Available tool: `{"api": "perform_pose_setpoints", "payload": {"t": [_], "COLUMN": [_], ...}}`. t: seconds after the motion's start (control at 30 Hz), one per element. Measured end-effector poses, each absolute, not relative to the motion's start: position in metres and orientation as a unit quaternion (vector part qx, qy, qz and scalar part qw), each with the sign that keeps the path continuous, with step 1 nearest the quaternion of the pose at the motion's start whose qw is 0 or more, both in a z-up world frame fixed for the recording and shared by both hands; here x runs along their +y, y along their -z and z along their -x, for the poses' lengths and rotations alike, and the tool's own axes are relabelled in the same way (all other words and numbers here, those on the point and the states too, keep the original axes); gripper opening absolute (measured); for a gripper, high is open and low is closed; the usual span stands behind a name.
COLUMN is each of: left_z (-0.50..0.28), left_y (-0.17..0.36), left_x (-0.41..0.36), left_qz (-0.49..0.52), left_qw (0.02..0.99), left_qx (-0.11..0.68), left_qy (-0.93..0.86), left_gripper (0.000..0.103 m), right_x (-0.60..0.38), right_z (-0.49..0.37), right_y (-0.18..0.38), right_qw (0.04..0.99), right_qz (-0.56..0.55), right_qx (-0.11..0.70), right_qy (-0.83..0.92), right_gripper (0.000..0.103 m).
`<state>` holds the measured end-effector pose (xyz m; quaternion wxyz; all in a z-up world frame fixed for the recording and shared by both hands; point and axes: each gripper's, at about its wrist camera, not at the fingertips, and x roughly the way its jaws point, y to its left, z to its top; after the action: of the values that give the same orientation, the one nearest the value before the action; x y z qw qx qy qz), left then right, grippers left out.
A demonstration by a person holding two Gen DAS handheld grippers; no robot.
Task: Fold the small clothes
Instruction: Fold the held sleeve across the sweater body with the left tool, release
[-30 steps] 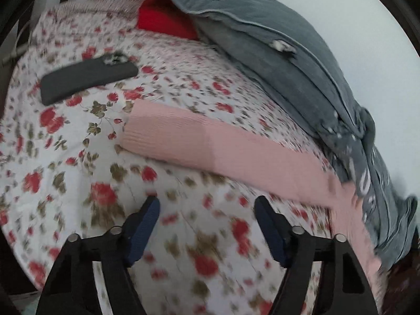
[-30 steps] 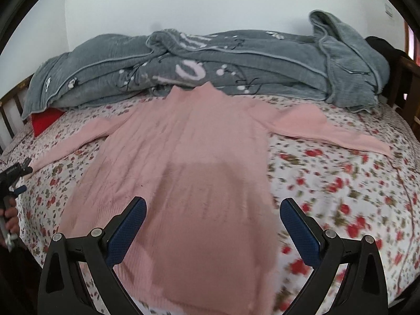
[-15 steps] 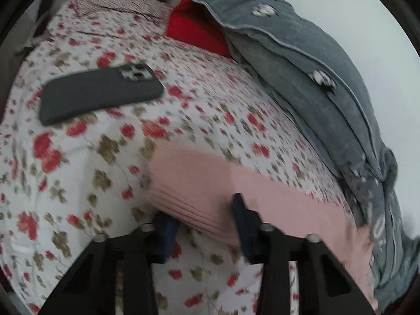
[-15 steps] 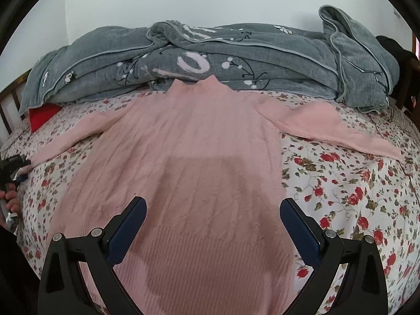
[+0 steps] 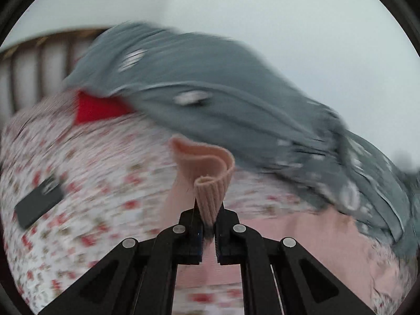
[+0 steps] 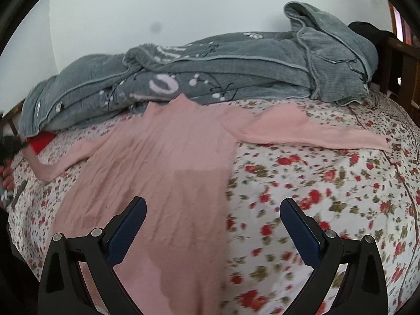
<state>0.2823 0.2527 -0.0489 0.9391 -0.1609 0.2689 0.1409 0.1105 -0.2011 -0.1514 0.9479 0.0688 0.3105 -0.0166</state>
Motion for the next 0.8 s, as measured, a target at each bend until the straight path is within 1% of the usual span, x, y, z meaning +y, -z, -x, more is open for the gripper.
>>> {"api": "perform_pose_setpoints", "payload": {"t": [0.07, 0.2, 0.3, 0.33, 0.37, 0.43, 0.47, 0.6, 0.63, 0.67, 0.7, 0.73, 0.77, 0.8], "left_z": [-0.304, -0.338, -0.366, -0.371, -0.375, -0.373, -0.369, -0.363, -0.367, -0.366, -0.36, -0.355, -0.352, -0.348], "left_y": [0.036, 0.036, 0.056, 0.061, 0.077, 0.099, 0.121, 0.187, 0.193, 0.189, 0.184, 0.182, 0.179, 0.176], "left_x": [0.199, 0.093, -0.002, -0.019, -0.055, -0.095, -0.12, -0.152, -0.153, -0.15, -0.143, -0.138, -0.135, -0.132], "left_qz": [0.134, 0.089, 0.061, 0.056, 0.039, 0.017, 0.002, -0.028, -0.029, -0.016, 0.002, 0.013, 0.019, 0.026], "left_qw": [0.949, 0.955, 0.948, 0.945, 0.94, 0.935, 0.929, 0.911, 0.899, 0.901, 0.906, 0.91, 0.913, 0.915], "left_qx": [0.27, 0.281, 0.31, 0.319, 0.331, 0.34, 0.348, 0.387, 0.414, 0.409, 0.394, 0.383, 0.376, 0.369], "left_qy": [-0.096, -0.027, 0.037, 0.051, 0.077, 0.103, 0.121, 0.138, 0.139, 0.145, 0.154, 0.156, 0.156, 0.161], "left_gripper": [0.007, 0.007, 0.007, 0.007, 0.007, 0.007, 0.007, 0.007, 0.008, 0.01, 0.019, 0.043, 0.059, 0.078], "right_x": [-0.214, -0.244, -0.265, -0.27, -0.275, -0.281, -0.284, -0.291, -0.293, -0.296, -0.298, -0.3, -0.303, -0.307], "right_z": [-0.108, -0.101, -0.098, -0.097, -0.096, -0.094, -0.093, -0.093, -0.093, -0.093, -0.094, -0.096, -0.099, -0.103], "right_y": [0.154, 0.16, 0.164, 0.166, 0.168, 0.171, 0.173, 0.182, 0.184, 0.186, 0.186, 0.186, 0.185, 0.184], "right_qw": [0.949, 0.946, 0.942, 0.941, 0.939, 0.939, 0.939, 0.939, 0.938, 0.938, 0.938, 0.94, 0.941, 0.941], "right_qz": [-0.067, -0.093, -0.121, -0.128, -0.135, -0.141, -0.14, -0.122, -0.118, -0.114, -0.112, -0.111, -0.108, -0.102], "right_qx": [0.307, 0.307, 0.309, 0.31, 0.312, 0.31, 0.308, 0.314, 0.316, 0.318, 0.319, 0.316, 0.315, 0.315], "right_qy": [0.031, 0.046, 0.049, 0.051, 0.054, 0.057, 0.058, 0.075, 0.076, 0.075, 0.071, 0.068, 0.068, 0.071], "right_gripper": [0.101, 0.101, 0.101, 0.101, 0.101, 0.101, 0.101, 0.101, 0.101, 0.101, 0.101, 0.101, 0.1, 0.099]}}
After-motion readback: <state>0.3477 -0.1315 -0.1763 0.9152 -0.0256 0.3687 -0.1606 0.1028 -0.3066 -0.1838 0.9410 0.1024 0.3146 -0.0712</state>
